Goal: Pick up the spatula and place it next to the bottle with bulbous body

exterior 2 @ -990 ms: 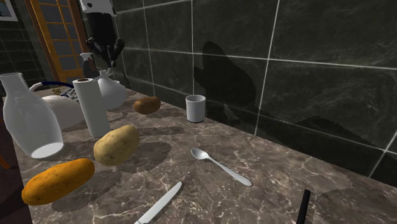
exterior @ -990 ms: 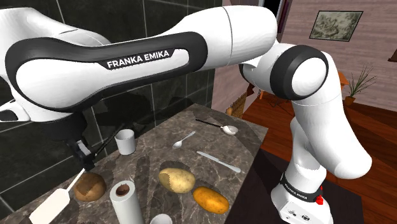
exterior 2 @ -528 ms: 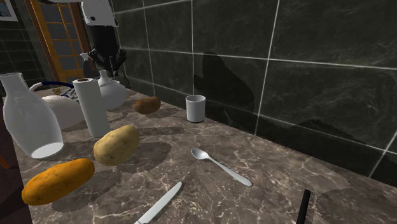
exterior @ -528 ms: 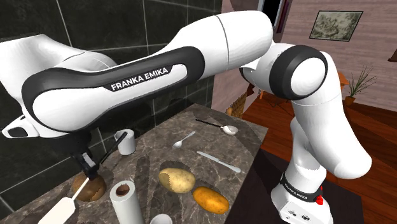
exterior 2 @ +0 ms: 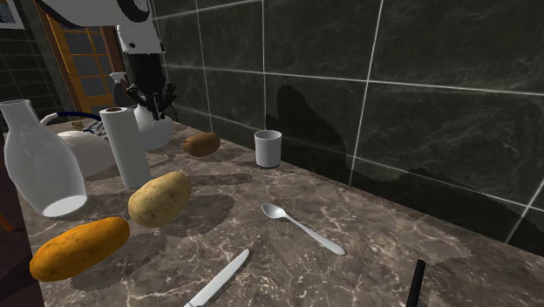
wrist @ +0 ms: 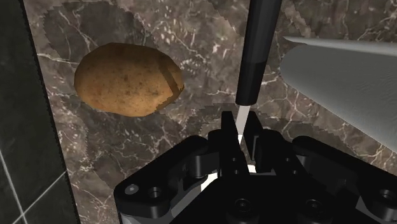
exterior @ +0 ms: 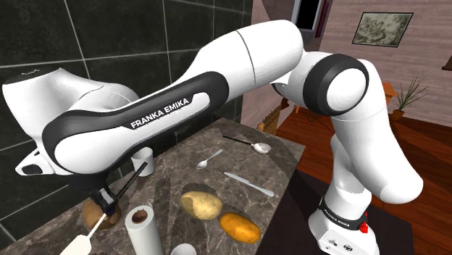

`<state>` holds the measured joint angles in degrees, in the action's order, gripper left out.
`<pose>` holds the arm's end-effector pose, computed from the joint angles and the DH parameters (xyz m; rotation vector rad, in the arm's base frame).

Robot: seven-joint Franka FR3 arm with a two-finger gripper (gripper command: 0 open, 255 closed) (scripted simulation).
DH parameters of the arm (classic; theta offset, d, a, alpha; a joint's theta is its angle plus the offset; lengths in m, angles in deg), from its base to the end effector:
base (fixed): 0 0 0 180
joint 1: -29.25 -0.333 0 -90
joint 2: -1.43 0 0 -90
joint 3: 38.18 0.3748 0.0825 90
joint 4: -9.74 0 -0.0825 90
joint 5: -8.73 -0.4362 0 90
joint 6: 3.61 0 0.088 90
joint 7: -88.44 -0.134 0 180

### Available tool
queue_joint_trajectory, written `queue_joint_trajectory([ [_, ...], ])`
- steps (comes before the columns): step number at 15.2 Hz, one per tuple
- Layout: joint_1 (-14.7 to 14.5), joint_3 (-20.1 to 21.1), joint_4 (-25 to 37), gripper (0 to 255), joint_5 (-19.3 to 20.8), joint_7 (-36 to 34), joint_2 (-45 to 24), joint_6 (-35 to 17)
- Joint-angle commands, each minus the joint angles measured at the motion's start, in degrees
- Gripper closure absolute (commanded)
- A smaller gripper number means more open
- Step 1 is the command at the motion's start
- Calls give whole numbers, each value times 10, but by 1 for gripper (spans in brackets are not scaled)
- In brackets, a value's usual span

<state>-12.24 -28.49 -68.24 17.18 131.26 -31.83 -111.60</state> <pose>0.5277 0.5900 0.3859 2.0810 2.2860 -0.0694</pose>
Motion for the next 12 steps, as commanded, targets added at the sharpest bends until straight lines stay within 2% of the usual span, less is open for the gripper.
queue_joint_trajectory([
  [1,0,-1,-10,255,1,-1,-4,-14],
  [12,0,-4,-48,255,8,-8,-33,-81],
])
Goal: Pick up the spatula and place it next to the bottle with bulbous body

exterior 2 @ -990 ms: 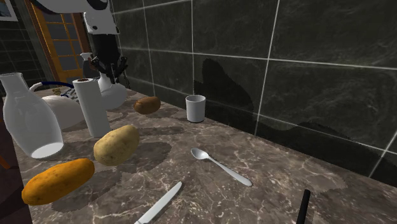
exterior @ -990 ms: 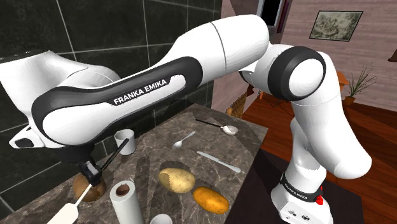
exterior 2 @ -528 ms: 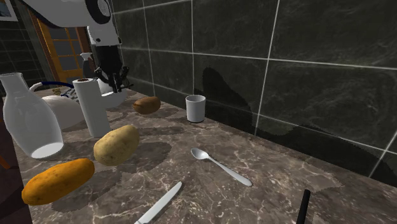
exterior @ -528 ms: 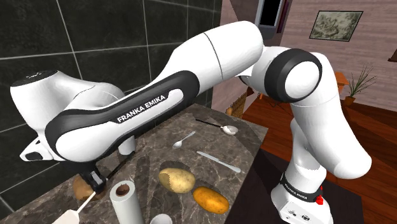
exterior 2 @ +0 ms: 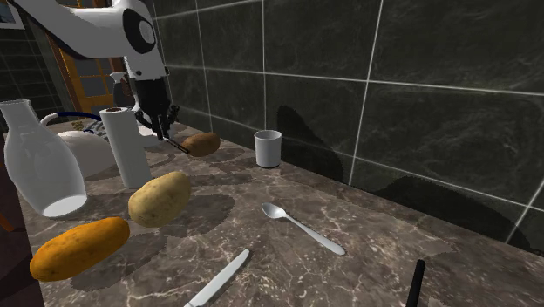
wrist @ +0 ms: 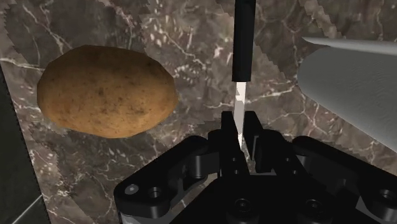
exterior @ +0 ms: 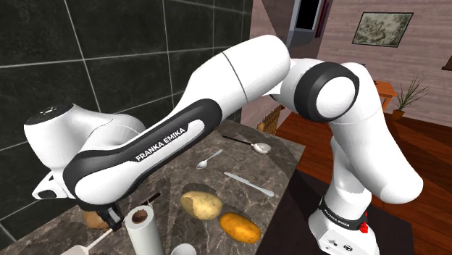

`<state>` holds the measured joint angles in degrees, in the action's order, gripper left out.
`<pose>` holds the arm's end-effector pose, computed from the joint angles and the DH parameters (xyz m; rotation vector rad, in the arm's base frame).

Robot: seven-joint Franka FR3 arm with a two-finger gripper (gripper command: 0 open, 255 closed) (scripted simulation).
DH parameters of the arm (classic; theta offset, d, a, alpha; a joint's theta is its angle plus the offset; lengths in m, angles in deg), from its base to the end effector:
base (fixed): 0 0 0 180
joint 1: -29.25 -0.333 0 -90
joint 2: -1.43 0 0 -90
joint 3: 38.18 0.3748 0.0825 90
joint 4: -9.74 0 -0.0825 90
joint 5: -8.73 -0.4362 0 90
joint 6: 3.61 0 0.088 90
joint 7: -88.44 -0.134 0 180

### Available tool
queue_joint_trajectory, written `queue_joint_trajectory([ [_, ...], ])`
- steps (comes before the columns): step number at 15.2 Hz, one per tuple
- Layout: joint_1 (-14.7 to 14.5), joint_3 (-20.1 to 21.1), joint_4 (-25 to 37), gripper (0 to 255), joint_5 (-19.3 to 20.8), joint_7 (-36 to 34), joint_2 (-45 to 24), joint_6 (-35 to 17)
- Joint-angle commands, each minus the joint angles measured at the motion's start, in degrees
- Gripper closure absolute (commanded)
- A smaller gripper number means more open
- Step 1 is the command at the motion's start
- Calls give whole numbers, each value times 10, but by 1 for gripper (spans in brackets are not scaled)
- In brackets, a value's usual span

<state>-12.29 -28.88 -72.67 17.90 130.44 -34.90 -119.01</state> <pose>0.5273 0.5901 0.3145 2.0815 2.2851 -0.0701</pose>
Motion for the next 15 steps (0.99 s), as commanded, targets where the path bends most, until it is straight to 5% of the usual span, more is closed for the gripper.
queue_joint_trajectory([
  [1,0,-1,-6,255,1,-1,-6,-13],
  [15,-3,-8,-25,255,11,-9,-59,-85],
])
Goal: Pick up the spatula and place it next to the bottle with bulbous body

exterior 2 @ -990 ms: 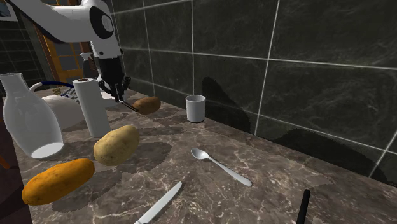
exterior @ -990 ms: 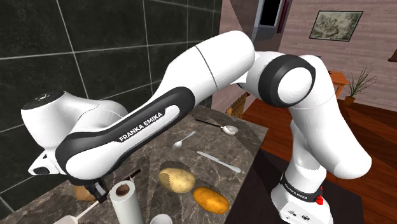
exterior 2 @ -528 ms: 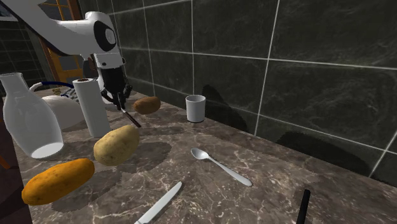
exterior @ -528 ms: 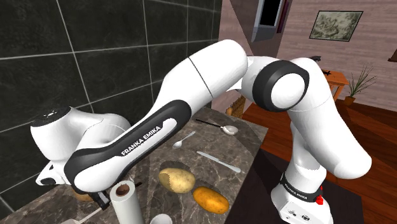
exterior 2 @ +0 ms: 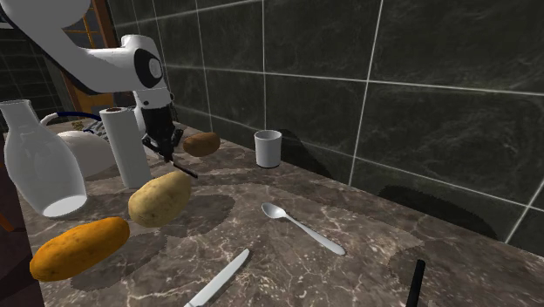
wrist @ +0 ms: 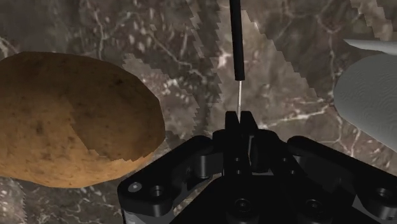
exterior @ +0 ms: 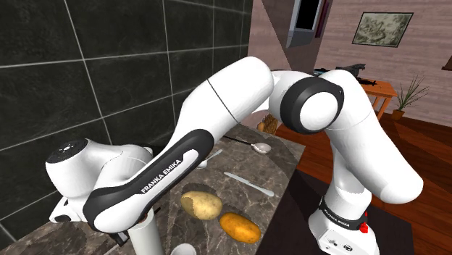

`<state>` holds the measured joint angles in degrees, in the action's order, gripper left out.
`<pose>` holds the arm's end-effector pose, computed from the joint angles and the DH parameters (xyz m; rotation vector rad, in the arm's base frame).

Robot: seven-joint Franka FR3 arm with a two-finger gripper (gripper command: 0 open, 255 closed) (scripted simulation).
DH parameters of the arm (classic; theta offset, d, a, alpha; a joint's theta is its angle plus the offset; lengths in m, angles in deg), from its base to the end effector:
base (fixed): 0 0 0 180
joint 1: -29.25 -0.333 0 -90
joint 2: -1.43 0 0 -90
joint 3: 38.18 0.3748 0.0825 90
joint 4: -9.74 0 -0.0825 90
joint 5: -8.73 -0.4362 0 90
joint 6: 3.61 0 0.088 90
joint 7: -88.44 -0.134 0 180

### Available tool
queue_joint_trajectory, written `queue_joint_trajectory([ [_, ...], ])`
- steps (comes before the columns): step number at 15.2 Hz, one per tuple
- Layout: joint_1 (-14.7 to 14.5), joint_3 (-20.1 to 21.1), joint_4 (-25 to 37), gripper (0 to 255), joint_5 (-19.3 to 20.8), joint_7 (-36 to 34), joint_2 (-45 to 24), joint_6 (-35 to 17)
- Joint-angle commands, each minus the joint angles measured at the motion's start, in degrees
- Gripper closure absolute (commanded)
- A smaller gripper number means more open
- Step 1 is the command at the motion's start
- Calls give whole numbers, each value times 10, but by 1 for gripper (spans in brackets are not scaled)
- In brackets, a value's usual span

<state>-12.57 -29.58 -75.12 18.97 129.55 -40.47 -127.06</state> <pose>0.5279 0.5902 0.2277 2.0814 2.2858 -0.0677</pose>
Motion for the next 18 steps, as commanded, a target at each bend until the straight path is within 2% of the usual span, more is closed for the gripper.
queue_joint_trajectory([
  [1,0,-1,-1,255,1,0,-4,-4],
  [7,0,0,-1,255,1,0,-4,-4],
  [8,0,0,0,0,1,0,-4,-4],
  [13,0,0,-1,0,1,0,-4,-4],
  [17,0,5,17,0,-6,4,31,49],
  [18,0,5,17,0,-6,4,31,48],
])
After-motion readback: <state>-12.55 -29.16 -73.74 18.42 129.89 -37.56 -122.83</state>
